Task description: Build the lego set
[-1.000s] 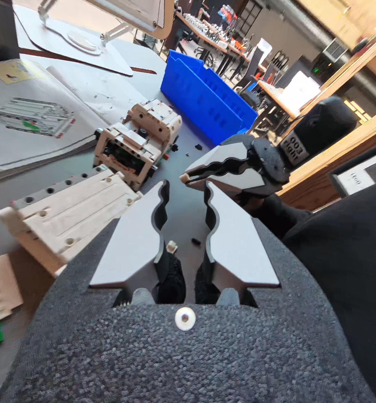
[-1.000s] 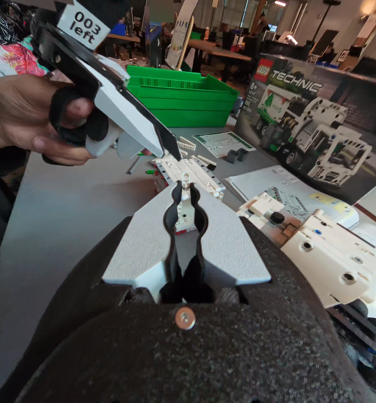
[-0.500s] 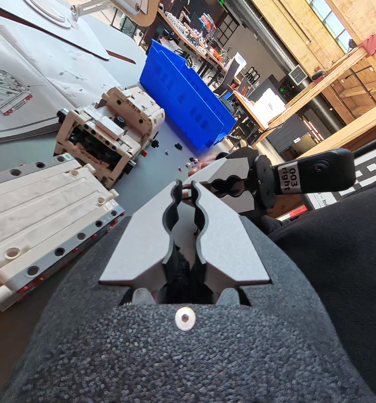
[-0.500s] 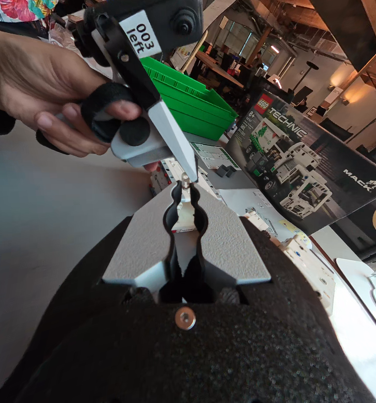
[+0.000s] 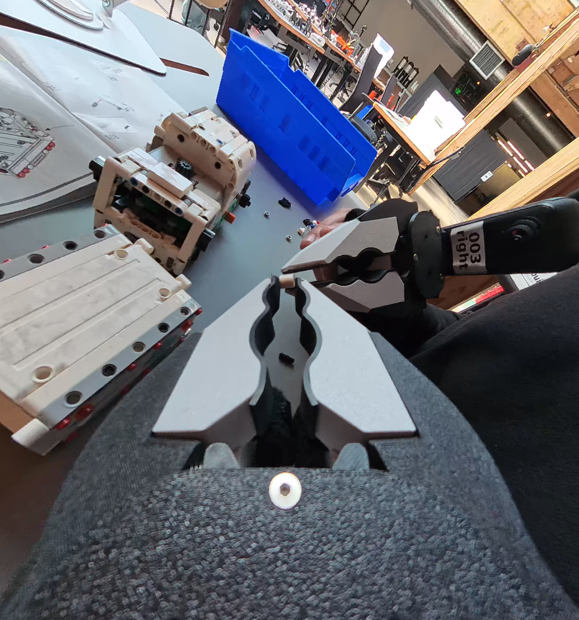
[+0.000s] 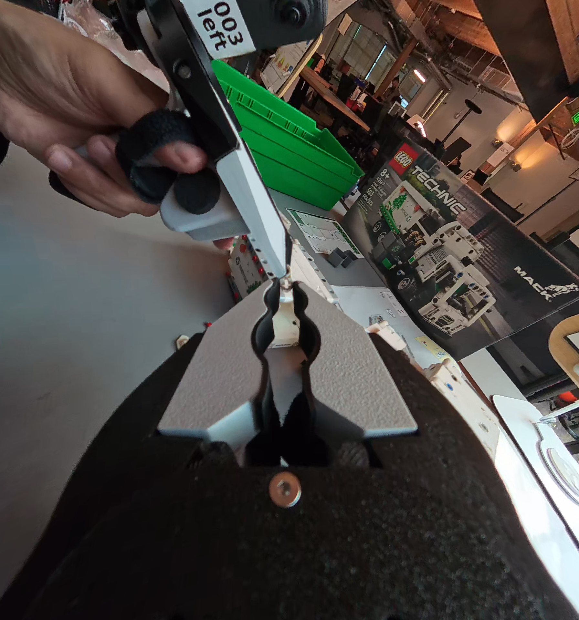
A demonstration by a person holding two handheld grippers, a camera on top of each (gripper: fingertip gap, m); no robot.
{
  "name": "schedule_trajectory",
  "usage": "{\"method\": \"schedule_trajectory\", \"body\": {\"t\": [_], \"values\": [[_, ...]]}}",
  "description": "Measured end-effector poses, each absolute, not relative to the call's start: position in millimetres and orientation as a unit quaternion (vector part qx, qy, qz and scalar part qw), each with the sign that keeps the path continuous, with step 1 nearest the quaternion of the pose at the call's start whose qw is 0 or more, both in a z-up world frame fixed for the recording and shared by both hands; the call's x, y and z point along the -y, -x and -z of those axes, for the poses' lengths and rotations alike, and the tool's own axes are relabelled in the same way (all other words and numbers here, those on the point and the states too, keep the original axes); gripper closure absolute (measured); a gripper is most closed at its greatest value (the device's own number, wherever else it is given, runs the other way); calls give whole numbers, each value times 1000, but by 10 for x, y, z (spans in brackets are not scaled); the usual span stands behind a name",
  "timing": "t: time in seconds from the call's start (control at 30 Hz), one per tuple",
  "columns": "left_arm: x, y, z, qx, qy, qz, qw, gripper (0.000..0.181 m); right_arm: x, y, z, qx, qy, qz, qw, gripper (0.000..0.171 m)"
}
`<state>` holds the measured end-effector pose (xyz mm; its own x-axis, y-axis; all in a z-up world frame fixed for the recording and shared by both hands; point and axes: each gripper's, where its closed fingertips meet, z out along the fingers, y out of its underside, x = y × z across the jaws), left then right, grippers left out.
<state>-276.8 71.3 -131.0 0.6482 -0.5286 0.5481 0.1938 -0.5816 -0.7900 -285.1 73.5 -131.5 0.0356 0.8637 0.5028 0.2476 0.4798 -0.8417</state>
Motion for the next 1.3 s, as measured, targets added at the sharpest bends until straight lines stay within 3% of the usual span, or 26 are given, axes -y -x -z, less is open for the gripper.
{"method": "schedule_trajectory", "body": {"t": [0.13,0.2,0.27,0.33,0.47,0.6,0.77,0.83,0.93,1.07,1.2,1.3], "values": [[-668,2774,1338,-153,792,365,465,176,-688,2855,1355,634,461,-315,535,164],[-625,2816,1337,-215,787,295,498,176,-665,2833,1327,615,486,-374,496,153],[-566,2862,1310,-304,758,191,544,175,-559,2785,1358,606,512,-461,399,151],[-490,2853,1202,-378,701,114,595,176,-517,2759,1343,557,546,-557,285,137],[-354,2754,1143,-468,631,52,617,176,-308,2689,1094,467,508,-722,57,140],[-264,2695,1084,-506,588,31,631,176,-238,2675,1011,435,478,-763,-21,150],[-217,2652,1080,-529,568,6,630,176,-152,2696,1055,440,474,-762,-31,151],[-212,2650,1068,-527,568,5,632,176,-126,2697,1065,445,470,-762,-26,163],[-226,2668,1062,-513,578,6,634,176,-139,2709,1049,443,471,-762,-5,164],[-333,2760,1189,-455,654,14,604,175,-261,2788,1138,461,515,-718,84,166],[-382,2847,1274,-360,721,104,583,175,-440,2845,1291,540,549,-581,263,166],[-405,2991,1377,-277,763,179,557,170,-541,2796,1413,588,547,-486,345,165]]}}
